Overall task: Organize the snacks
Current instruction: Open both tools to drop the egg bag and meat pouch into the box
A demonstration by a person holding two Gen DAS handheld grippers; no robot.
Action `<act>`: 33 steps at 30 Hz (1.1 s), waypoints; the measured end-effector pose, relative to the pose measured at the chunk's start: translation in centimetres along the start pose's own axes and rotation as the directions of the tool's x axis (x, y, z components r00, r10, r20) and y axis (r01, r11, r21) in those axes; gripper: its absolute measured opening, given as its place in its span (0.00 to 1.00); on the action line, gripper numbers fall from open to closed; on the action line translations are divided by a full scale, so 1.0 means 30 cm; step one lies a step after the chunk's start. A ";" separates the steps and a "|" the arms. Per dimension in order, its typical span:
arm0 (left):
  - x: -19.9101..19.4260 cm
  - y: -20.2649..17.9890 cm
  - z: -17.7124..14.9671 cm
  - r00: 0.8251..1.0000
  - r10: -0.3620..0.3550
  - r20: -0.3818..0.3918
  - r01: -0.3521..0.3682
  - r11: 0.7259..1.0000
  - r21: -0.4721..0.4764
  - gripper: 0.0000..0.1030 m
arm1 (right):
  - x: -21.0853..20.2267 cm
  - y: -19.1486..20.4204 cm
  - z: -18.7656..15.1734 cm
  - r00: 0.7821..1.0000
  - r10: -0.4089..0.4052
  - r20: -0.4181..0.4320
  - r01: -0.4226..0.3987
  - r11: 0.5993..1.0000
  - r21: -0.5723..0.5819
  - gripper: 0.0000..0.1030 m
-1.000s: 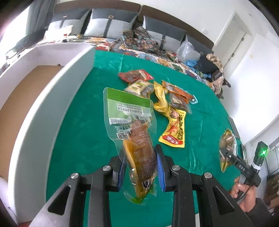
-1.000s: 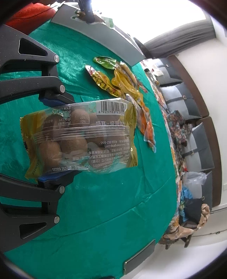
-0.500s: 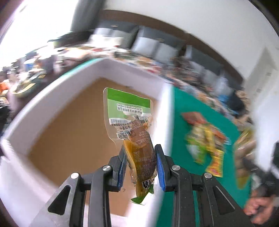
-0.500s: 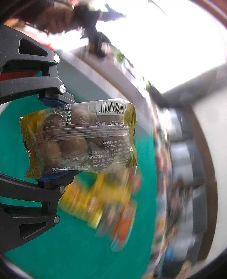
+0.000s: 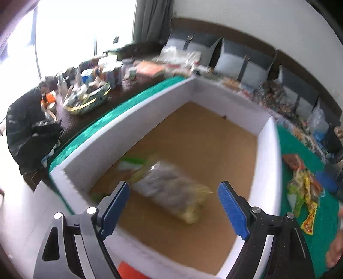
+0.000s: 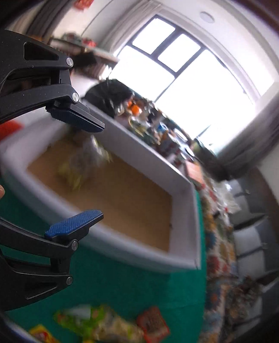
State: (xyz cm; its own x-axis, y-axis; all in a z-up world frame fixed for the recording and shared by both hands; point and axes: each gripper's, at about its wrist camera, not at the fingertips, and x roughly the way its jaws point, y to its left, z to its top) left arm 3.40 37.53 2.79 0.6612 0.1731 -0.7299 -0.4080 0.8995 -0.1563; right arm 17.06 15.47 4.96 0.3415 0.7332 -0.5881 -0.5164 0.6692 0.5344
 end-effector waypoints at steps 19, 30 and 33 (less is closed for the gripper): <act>0.109 -0.555 -0.141 0.996 0.039 -0.079 -0.011 0.945 0.327 0.82 | -0.732 -1.225 -0.456 0.533 -0.841 -0.097 0.820 0.485 0.302 0.76; 0.153 -0.580 -0.180 0.994 0.065 -0.088 -0.031 0.938 0.344 0.82 | -0.758 -1.368 -0.399 0.558 -0.829 -0.043 0.793 0.517 0.324 0.90; 0.151 -0.578 -0.179 0.995 0.060 -0.082 -0.029 0.940 0.339 0.82 | -0.762 -1.368 -0.399 0.559 -0.828 -0.042 0.791 0.518 0.325 0.90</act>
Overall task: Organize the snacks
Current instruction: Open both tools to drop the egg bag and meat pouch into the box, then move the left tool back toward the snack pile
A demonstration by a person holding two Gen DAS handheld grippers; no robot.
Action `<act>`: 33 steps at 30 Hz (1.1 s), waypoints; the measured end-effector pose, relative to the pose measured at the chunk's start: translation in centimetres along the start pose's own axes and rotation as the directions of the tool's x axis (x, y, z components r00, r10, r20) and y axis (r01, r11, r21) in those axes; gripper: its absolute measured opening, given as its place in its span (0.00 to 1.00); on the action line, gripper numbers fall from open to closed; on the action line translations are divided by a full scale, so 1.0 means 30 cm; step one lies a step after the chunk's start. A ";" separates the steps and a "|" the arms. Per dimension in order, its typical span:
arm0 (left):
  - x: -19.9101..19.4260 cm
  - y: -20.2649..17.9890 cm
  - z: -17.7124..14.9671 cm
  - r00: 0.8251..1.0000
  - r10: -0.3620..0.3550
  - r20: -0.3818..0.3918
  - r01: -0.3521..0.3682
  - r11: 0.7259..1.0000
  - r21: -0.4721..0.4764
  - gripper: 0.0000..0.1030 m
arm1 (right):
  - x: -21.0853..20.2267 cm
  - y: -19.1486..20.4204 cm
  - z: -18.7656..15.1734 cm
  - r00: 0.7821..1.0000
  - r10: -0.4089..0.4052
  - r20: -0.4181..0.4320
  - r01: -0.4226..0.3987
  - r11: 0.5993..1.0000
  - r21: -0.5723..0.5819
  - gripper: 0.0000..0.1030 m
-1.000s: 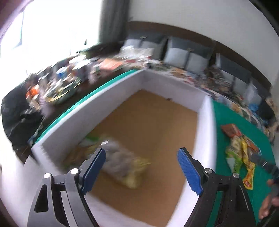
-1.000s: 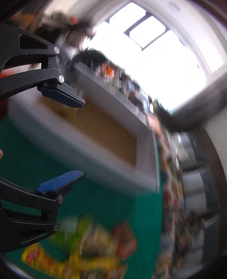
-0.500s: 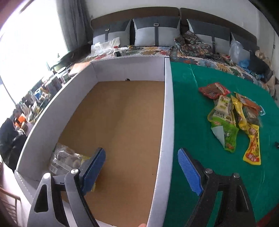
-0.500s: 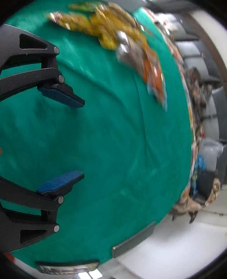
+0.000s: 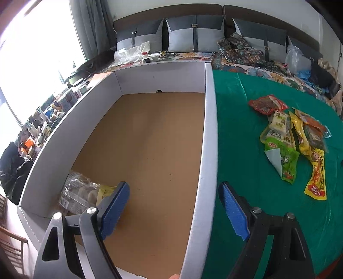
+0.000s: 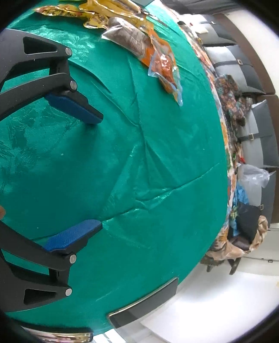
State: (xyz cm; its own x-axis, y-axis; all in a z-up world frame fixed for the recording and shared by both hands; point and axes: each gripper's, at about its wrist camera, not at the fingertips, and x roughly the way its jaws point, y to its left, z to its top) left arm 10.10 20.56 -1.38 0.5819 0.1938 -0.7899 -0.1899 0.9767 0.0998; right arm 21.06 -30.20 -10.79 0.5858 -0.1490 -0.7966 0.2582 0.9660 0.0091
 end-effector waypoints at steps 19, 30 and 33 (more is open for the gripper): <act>-0.328 -0.319 -0.093 0.947 0.012 0.320 -0.034 0.998 0.062 0.95 | 0.001 0.005 -0.005 1.000 -0.003 0.002 0.003 1.000 -0.001 0.90; -0.194 -0.475 -0.192 0.985 -0.095 0.146 0.076 0.988 0.133 0.95 | 0.002 0.005 -0.005 1.000 -0.003 0.002 0.003 1.000 -0.001 0.90; -0.169 -0.477 -0.225 0.989 -0.091 0.116 0.076 0.989 0.127 0.95 | 0.003 0.004 -0.005 1.000 -0.003 0.002 0.003 1.000 -0.001 0.90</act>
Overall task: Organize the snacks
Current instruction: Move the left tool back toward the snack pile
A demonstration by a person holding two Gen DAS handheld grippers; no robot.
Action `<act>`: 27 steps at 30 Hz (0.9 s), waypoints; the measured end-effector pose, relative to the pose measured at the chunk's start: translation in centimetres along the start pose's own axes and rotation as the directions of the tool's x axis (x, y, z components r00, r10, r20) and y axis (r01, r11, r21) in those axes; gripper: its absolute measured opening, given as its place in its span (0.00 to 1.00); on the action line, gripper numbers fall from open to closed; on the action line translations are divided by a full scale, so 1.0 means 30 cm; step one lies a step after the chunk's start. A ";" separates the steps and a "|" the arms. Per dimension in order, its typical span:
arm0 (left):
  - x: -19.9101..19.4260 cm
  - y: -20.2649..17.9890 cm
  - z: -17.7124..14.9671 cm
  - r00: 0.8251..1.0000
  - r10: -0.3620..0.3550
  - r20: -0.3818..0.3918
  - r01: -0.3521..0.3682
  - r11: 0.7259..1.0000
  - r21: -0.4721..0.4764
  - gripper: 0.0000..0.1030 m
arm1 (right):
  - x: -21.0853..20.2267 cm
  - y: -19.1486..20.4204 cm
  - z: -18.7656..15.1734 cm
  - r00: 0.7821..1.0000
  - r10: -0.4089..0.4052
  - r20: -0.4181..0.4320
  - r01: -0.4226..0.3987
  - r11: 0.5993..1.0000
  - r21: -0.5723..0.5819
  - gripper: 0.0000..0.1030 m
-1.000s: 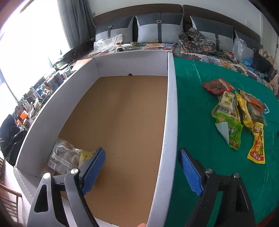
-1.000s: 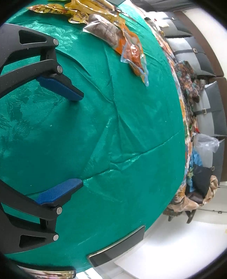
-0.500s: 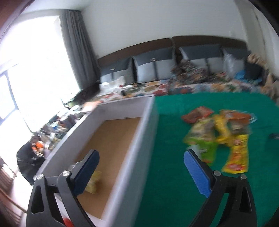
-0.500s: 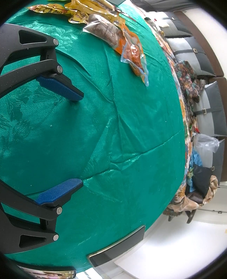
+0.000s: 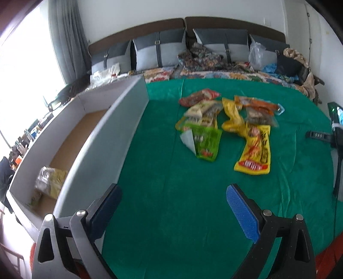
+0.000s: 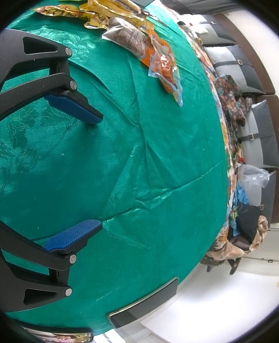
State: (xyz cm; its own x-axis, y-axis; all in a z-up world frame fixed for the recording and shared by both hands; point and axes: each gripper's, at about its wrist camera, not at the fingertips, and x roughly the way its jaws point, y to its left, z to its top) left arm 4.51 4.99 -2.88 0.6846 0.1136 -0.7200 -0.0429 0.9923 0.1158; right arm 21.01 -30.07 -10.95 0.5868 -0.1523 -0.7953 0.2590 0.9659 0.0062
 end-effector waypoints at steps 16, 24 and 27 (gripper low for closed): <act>0.042 -0.003 -0.057 0.998 0.016 -0.055 -0.014 0.999 0.033 0.95 | 0.000 -0.001 0.000 1.000 0.000 0.001 0.000 1.000 0.000 0.90; 0.047 0.009 -0.059 0.998 0.021 -0.059 -0.019 0.999 0.028 0.95 | 0.000 -0.001 0.000 1.000 -0.002 0.002 0.002 1.000 0.000 0.90; 0.047 0.010 -0.061 0.998 0.025 -0.057 -0.023 0.999 0.034 0.95 | 0.001 -0.001 0.000 1.000 -0.002 0.002 0.002 1.000 0.000 0.90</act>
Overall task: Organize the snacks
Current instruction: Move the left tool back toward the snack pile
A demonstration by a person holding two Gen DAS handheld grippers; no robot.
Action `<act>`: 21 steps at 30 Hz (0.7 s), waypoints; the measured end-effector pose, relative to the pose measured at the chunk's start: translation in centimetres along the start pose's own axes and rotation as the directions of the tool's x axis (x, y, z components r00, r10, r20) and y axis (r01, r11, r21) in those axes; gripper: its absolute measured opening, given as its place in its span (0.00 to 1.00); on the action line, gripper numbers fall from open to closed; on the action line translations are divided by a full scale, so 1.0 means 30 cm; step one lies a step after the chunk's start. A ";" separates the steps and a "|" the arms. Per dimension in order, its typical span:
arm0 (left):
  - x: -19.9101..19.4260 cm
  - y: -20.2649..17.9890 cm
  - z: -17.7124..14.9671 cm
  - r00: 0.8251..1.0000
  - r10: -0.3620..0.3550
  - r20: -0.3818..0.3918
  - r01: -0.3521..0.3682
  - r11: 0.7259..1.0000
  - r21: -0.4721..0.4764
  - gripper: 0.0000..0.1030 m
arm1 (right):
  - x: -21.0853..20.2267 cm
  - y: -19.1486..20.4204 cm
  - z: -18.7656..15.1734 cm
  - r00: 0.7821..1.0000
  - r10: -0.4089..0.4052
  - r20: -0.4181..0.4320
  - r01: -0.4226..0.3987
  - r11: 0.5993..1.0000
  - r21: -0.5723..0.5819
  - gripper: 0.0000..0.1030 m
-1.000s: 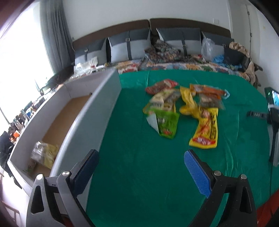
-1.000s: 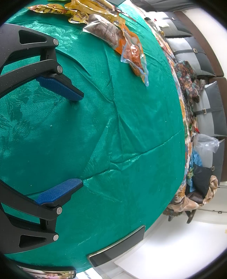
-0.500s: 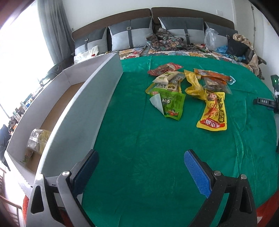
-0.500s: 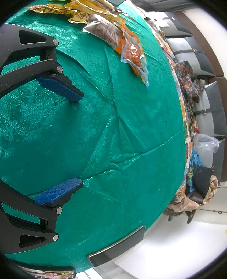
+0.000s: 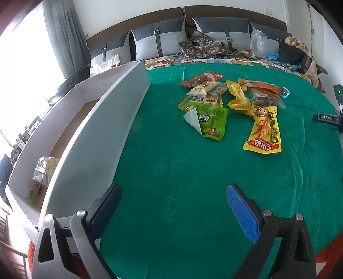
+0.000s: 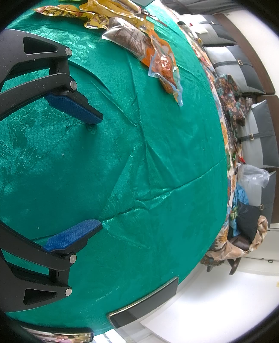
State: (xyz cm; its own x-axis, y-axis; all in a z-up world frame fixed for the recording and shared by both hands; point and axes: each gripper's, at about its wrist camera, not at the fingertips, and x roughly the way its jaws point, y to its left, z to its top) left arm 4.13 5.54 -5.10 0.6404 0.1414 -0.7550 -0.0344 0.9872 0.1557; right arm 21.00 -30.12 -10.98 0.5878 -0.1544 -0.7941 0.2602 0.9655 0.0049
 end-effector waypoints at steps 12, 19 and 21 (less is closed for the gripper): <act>0.011 -0.012 -0.006 1.000 -0.003 -0.010 0.003 1.000 0.011 0.95 | -0.001 0.000 0.000 1.000 0.000 0.000 0.000 1.000 0.000 0.90; 0.021 -0.011 -0.012 1.000 -0.002 -0.019 0.002 1.000 0.013 0.95 | 0.001 -0.001 0.000 1.000 0.000 0.000 0.000 1.000 0.000 0.90; 0.026 -0.011 -0.015 1.000 -0.001 -0.025 0.001 1.000 0.013 0.95 | 0.000 0.000 0.000 1.000 0.000 0.000 0.000 1.000 0.000 0.90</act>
State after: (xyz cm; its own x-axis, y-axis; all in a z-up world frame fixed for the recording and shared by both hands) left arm 4.29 5.35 -6.03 0.6212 0.1427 -0.7705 -0.0237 0.9863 0.1635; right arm 21.00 -30.12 -10.98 0.5879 -0.1546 -0.7940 0.2603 0.9655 0.0048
